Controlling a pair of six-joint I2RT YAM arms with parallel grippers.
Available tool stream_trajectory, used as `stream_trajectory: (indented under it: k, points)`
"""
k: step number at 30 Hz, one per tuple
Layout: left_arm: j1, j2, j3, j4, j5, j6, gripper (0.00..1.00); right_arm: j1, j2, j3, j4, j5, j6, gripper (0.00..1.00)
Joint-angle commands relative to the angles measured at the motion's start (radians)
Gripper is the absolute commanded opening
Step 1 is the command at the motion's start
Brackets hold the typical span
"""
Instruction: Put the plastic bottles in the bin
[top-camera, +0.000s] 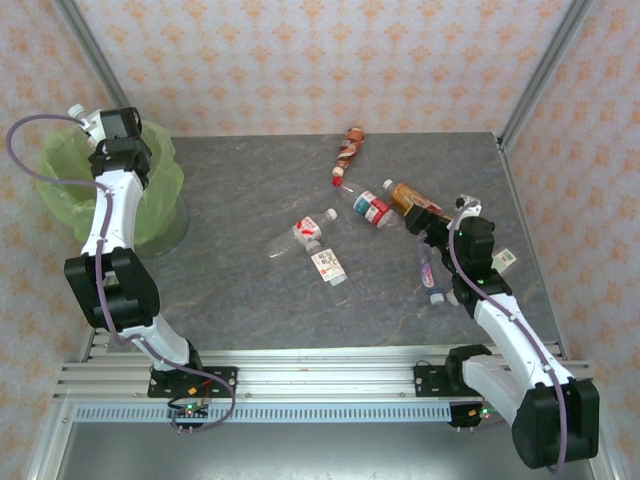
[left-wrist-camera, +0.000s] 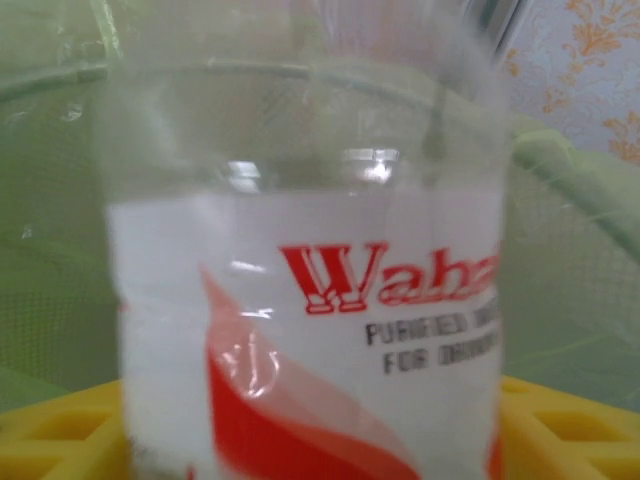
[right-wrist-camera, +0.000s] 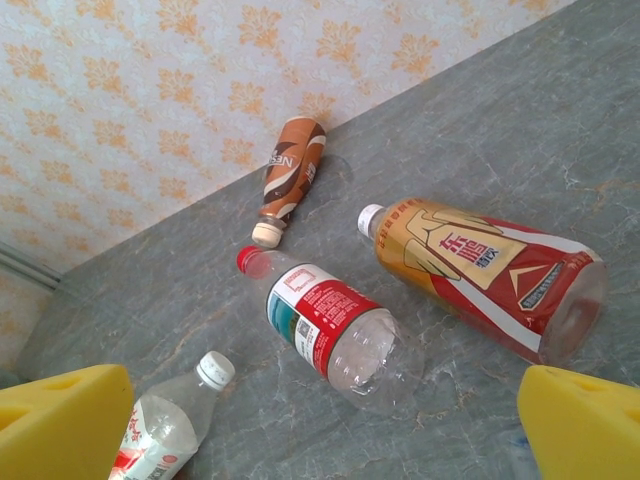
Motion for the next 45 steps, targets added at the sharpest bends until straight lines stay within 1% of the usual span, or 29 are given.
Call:
stream_trajectory:
  k: [1, 4, 10, 23, 28, 34, 37, 39, 41, 45]
  points:
    - [-0.001, -0.019, 0.008, -0.032, -0.001, -0.048, 0.77, 0.006, -0.013, -0.012, -0.012, 0.012, -0.017, 0.99]
    - [-0.001, -0.019, 0.017, -0.048, 0.008, -0.062, 0.81, 0.006, -0.012, -0.014, -0.012, 0.014, -0.017, 0.99]
    - [-0.001, -0.03, 0.032, -0.062, 0.038, -0.08, 0.84, 0.006, -0.014, -0.015, -0.019, 0.013, -0.017, 0.99]
    - [-0.019, -0.149, 0.015, -0.032, 0.155, -0.123, 0.99, 0.006, -0.003, -0.026, -0.038, 0.064, -0.008, 0.99]
    - [-0.021, -0.192, 0.02, -0.009, 0.195, -0.124, 1.0, 0.006, 0.0, -0.023, -0.051, 0.08, -0.009, 0.99]
    - [-0.036, -0.224, 0.072, -0.051, 0.2, -0.106, 1.0, 0.006, 0.024, -0.018, -0.064, 0.073, -0.005, 0.99]
    - [-0.09, -0.246, 0.081, -0.06, 0.198, -0.07, 1.0, 0.006, 0.05, 0.003, -0.117, 0.116, 0.009, 0.99]
    - [-0.148, -0.249, 0.114, -0.094, 0.175, -0.023, 1.0, 0.006, 0.078, 0.028, -0.186, 0.155, 0.02, 0.99]
    - [-0.198, -0.25, 0.137, -0.115, 0.163, 0.001, 1.0, 0.006, 0.107, 0.056, -0.255, 0.164, 0.02, 0.99]
    - [-0.272, -0.265, 0.128, -0.121, 0.202, -0.001, 1.0, 0.006, 0.147, 0.099, -0.389, 0.182, 0.021, 0.99]
